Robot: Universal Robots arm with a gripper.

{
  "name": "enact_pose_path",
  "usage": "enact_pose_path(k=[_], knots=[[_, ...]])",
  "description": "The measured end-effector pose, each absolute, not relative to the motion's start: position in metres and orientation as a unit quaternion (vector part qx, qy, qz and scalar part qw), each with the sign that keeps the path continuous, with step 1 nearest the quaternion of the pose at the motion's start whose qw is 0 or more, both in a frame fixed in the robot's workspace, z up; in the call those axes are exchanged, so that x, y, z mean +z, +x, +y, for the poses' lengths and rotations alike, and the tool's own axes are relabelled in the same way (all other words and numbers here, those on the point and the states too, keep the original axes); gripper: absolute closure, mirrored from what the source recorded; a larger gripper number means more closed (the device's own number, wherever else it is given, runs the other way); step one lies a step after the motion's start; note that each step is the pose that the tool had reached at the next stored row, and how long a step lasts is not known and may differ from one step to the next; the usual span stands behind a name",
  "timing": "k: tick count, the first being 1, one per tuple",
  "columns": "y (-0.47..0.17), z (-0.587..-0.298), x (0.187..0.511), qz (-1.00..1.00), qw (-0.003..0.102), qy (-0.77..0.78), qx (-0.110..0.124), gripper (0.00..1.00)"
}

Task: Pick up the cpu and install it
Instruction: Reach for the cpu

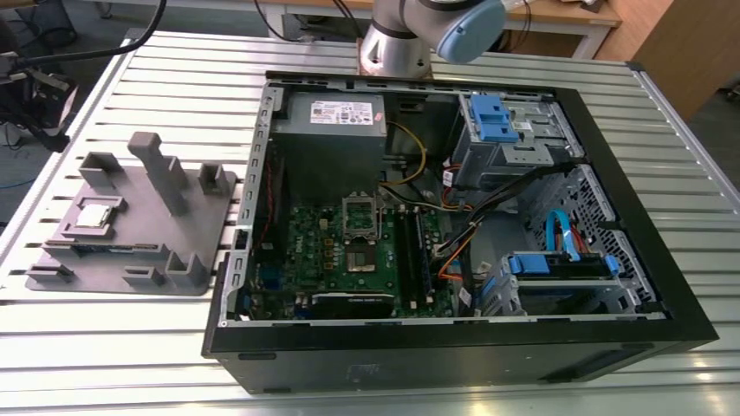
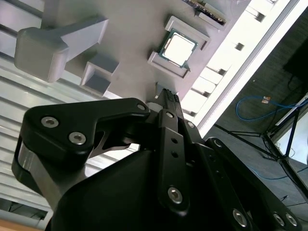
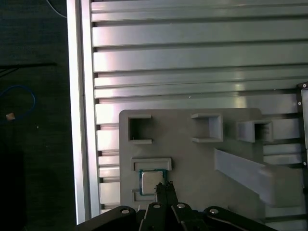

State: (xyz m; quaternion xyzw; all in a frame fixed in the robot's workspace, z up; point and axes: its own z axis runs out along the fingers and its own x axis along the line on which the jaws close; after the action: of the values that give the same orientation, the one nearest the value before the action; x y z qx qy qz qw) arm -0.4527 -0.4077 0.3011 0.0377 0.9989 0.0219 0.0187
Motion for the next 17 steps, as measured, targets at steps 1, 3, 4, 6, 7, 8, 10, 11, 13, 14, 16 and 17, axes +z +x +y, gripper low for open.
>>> enact_pose_path(k=[1,3,4,6,7,8,10,11,13,14,16,17], knots=[[-0.453,-0.408,0.301,0.999,0.019,0.038,0.022,0.89],[-0.453,-0.408,0.301,0.999,0.019,0.038,0.022,0.89],[-0.453,-0.408,0.301,0.999,0.019,0.038,0.022,0.89],[-0.453,-0.408,0.301,0.999,0.019,0.038,0.022,0.89],[-0.453,-0.408,0.301,0.999,0.019,0.038,0.022,0.89],[-0.453,-0.408,0.3,0.999,0.019,0.038,0.022,0.89],[-0.454,-0.408,0.299,0.999,0.019,0.038,0.022,0.89],[-0.455,-0.409,0.298,0.999,0.019,0.038,0.022,0.89],[-0.456,-0.412,0.294,0.999,0.019,0.038,0.022,0.89],[-0.456,-0.414,0.293,0.999,0.019,0.038,0.022,0.89],[-0.456,-0.418,0.289,0.999,0.019,0.038,0.022,0.89],[-0.456,-0.42,0.287,0.999,0.019,0.038,0.022,0.89]])
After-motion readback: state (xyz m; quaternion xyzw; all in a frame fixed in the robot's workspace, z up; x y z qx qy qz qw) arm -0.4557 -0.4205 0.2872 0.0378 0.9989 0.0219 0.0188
